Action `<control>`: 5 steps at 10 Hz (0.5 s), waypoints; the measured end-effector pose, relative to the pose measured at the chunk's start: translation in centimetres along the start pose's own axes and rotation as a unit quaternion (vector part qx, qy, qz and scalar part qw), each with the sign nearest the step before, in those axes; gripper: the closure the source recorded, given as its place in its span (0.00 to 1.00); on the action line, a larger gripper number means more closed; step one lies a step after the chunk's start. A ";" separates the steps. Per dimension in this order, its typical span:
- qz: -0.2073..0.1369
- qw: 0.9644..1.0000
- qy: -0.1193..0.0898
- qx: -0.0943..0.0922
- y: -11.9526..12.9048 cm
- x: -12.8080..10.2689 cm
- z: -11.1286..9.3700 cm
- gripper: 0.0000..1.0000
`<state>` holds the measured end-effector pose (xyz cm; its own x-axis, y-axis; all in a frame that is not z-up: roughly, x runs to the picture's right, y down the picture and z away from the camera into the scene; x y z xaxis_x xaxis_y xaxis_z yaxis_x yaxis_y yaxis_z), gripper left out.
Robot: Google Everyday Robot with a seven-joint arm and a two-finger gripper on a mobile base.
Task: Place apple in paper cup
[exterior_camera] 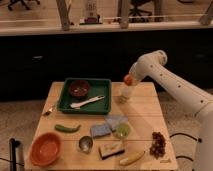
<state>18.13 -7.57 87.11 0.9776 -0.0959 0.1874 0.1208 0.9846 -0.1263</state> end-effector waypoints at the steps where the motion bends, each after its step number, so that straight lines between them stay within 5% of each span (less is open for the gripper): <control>1: 0.000 1.000 -0.002 -0.001 0.0 -0.1 0.1 1.00; 5: 0.014 1.000 -0.010 -0.005 0.0 0.6 0.4 1.00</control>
<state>18.60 -7.59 87.64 0.9768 -0.0661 0.2036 0.0963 0.9851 -0.1422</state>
